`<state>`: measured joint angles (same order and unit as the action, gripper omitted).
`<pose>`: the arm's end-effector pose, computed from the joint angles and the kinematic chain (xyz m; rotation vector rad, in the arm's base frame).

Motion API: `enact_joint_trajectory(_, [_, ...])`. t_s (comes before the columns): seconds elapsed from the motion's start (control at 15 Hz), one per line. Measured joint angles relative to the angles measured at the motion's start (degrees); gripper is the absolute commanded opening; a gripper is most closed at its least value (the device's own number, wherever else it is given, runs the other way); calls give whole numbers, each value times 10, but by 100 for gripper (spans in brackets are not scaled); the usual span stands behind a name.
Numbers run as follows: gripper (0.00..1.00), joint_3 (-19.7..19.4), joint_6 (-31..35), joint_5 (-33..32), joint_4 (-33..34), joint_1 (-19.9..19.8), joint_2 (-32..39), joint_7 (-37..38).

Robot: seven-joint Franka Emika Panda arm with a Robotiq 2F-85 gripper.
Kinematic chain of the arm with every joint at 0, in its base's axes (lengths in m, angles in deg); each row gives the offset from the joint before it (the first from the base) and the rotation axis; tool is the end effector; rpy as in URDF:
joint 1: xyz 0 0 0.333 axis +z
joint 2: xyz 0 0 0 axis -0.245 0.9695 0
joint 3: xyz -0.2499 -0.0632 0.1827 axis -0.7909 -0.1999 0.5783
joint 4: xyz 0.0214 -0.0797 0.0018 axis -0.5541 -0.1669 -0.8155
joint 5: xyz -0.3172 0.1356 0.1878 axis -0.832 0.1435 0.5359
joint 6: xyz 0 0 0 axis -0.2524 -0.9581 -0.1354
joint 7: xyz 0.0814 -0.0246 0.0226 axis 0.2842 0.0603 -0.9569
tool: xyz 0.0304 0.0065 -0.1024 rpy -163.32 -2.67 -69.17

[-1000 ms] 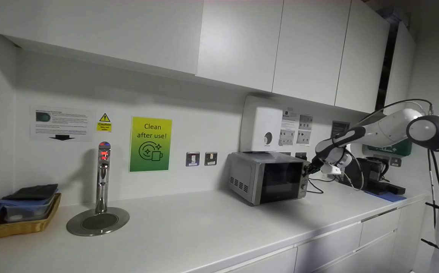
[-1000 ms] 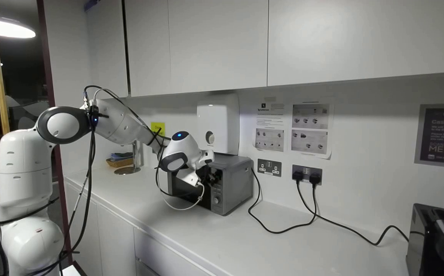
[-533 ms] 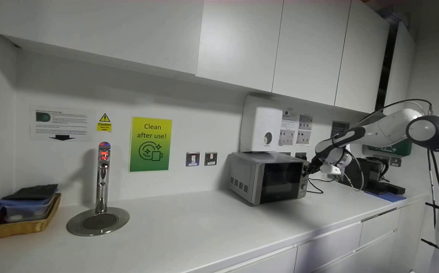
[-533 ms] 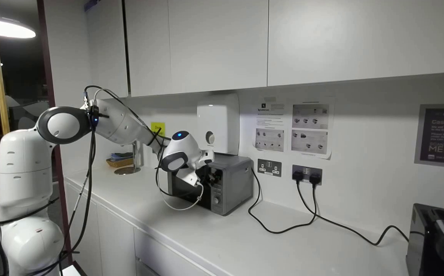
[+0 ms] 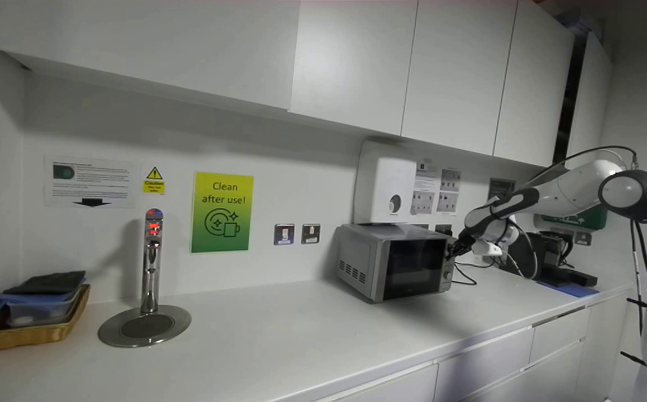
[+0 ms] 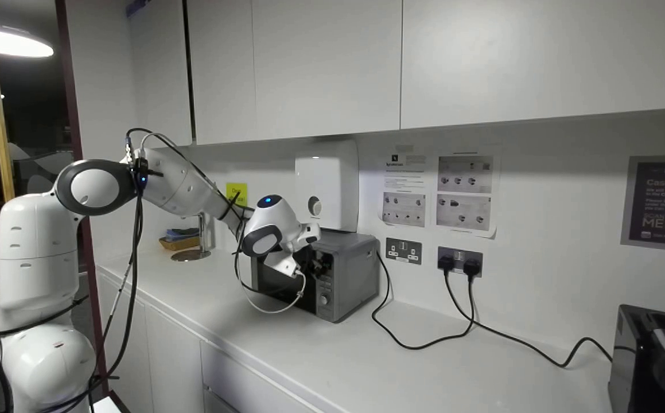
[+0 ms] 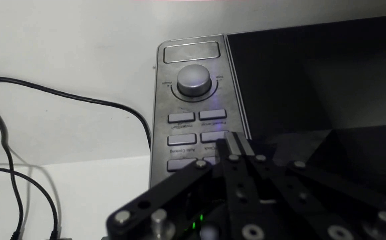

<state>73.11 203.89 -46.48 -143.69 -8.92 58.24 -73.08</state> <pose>0.5773 -0.1179 0.4377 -2.9659 0.1605 -0.9599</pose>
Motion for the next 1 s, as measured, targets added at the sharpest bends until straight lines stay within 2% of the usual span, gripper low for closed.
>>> enact_joint_trajectory(0.53, [0, -1, 1, -33, -1, 0, 0, -3])
enact_joint_trajectory(1.0, [0, -25, 3, -51, -1, -10, -1, -28])
